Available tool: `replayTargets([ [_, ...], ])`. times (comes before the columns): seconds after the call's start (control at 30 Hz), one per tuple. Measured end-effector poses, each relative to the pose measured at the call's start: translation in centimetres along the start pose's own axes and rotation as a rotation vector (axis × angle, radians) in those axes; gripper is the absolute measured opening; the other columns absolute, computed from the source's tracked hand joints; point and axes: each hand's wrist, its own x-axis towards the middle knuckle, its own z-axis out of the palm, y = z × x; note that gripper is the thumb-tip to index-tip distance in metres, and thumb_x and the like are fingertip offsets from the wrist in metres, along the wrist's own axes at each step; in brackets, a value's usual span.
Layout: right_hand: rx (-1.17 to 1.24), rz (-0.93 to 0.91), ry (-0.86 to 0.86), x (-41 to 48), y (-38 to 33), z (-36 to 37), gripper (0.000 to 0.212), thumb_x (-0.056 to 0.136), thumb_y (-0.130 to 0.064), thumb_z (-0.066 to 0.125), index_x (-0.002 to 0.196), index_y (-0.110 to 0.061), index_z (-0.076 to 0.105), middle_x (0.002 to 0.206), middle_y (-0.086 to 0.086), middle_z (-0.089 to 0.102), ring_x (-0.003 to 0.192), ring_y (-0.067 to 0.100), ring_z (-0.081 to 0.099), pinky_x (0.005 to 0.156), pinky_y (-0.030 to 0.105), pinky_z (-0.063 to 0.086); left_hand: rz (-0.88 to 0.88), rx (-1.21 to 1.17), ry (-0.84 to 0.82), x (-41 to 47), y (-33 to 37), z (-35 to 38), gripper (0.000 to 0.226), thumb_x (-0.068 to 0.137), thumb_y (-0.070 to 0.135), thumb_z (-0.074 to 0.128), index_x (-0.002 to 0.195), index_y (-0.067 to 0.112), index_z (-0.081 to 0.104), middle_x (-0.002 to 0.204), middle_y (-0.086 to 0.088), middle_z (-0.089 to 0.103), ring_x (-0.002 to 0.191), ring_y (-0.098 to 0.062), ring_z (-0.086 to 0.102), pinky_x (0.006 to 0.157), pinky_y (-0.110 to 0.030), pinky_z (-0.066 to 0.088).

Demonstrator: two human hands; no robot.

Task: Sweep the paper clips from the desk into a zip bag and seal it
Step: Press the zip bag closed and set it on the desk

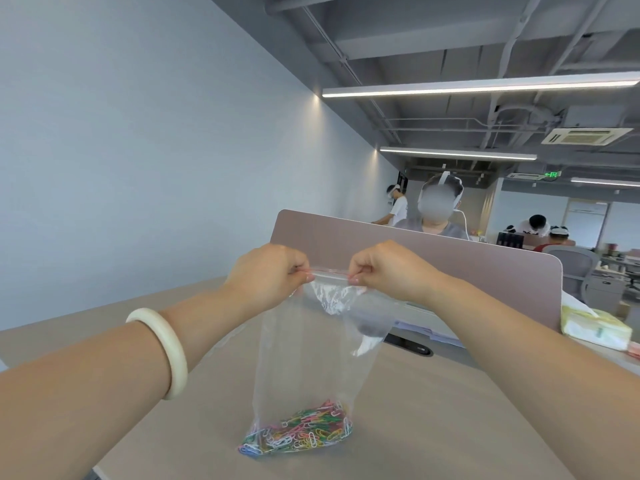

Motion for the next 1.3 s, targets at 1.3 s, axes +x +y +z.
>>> replayTargets([
  [1.3,0.017,0.213,0.205,-0.8,4.4,0.2,0.026,0.087,0.003,0.043,0.095,-0.007,0.065,0.063,0.002,0.063,0.051,0.007,0.060,0.070,0.028,0.050,-0.107,0.190,0.101,2.1,-2.3,0.2,0.032,0.096,0.028,0.037,0.095,0.018,0.068,0.097,-0.006,0.071,0.095,-0.031,0.064,0.084,-0.040,0.051],
])
